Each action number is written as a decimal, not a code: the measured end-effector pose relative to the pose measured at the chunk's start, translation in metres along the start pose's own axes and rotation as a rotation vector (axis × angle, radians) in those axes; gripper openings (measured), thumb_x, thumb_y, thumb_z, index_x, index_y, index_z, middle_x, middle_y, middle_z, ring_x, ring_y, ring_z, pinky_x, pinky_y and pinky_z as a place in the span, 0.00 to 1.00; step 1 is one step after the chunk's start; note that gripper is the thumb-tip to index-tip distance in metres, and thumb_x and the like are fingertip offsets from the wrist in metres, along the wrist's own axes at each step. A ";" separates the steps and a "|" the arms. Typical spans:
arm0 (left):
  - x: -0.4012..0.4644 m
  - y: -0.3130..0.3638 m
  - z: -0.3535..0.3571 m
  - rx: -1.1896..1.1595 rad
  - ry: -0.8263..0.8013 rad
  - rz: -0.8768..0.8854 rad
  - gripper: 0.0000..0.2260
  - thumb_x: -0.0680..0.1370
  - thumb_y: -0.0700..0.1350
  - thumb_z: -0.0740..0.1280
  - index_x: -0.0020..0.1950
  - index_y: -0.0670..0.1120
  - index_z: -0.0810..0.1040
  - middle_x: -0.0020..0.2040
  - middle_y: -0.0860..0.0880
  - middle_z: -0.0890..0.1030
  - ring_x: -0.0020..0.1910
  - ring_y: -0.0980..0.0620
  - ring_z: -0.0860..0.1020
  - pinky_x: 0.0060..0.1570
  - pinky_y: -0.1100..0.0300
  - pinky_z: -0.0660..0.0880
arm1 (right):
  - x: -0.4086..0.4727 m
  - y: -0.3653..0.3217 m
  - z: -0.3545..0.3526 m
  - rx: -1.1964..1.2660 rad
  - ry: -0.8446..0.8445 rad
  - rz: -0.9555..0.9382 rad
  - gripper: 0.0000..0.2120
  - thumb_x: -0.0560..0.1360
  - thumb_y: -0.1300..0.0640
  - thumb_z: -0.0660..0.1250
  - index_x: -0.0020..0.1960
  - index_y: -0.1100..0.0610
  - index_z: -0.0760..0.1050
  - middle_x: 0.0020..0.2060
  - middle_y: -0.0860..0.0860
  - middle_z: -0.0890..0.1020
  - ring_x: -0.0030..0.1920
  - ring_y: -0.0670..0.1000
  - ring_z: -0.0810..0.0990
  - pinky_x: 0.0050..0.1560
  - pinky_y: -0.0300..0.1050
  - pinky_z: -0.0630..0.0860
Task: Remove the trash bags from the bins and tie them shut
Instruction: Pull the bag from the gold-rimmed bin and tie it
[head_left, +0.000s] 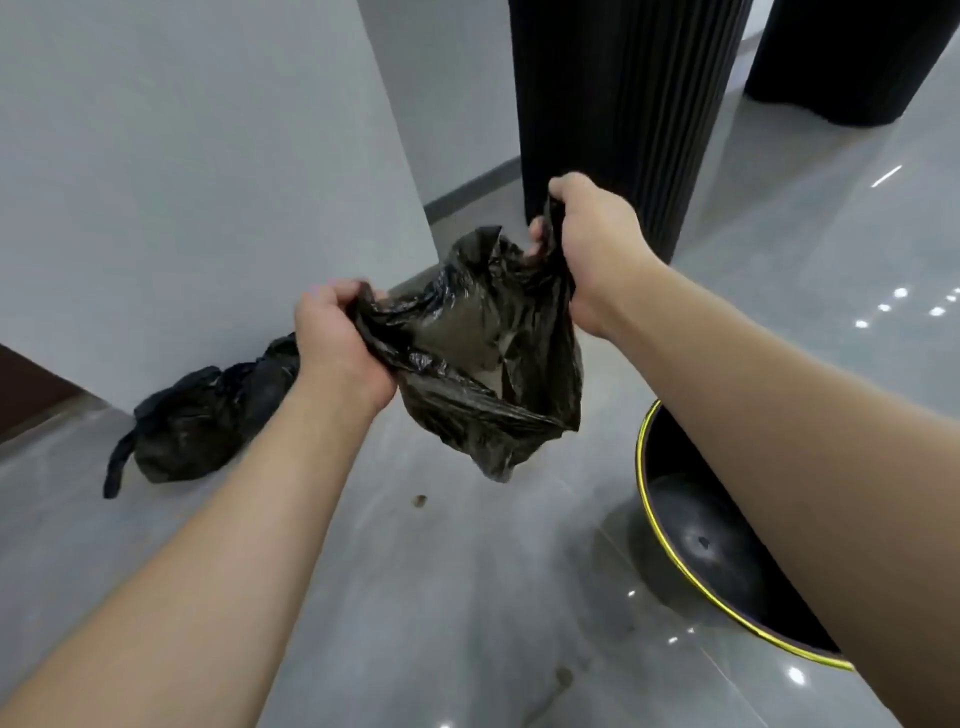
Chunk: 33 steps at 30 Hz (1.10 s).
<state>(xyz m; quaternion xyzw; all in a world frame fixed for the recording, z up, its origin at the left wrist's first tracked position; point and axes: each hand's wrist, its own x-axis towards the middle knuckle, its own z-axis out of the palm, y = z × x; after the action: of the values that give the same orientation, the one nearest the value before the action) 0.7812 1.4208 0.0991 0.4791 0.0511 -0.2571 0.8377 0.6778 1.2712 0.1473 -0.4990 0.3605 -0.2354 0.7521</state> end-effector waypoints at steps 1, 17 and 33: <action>0.007 -0.012 -0.019 0.095 0.069 -0.022 0.05 0.68 0.40 0.59 0.32 0.47 0.66 0.30 0.49 0.68 0.31 0.49 0.68 0.36 0.57 0.66 | 0.008 0.019 -0.001 -0.083 0.033 0.030 0.09 0.77 0.54 0.58 0.40 0.56 0.70 0.31 0.52 0.72 0.38 0.53 0.70 0.43 0.49 0.69; 0.015 -0.067 -0.090 2.185 -0.290 0.836 0.59 0.60 0.76 0.63 0.79 0.48 0.41 0.79 0.42 0.44 0.78 0.41 0.39 0.70 0.35 0.32 | 0.046 0.086 0.005 -0.649 -0.077 -0.209 0.21 0.79 0.49 0.57 0.29 0.53 0.57 0.24 0.47 0.60 0.27 0.49 0.60 0.33 0.44 0.60; 0.048 -0.073 -0.105 1.793 -0.426 0.295 0.12 0.73 0.52 0.68 0.32 0.48 0.71 0.33 0.49 0.75 0.35 0.46 0.76 0.30 0.55 0.67 | 0.033 0.131 0.025 -2.380 -0.645 -0.466 0.31 0.77 0.52 0.57 0.77 0.58 0.52 0.61 0.54 0.77 0.66 0.60 0.70 0.73 0.61 0.52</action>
<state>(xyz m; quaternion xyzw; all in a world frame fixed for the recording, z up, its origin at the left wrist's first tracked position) 0.8048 1.4592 -0.0296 0.8912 -0.3827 -0.1739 0.1707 0.7171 1.3136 0.0223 -0.9542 0.0524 0.2408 -0.1695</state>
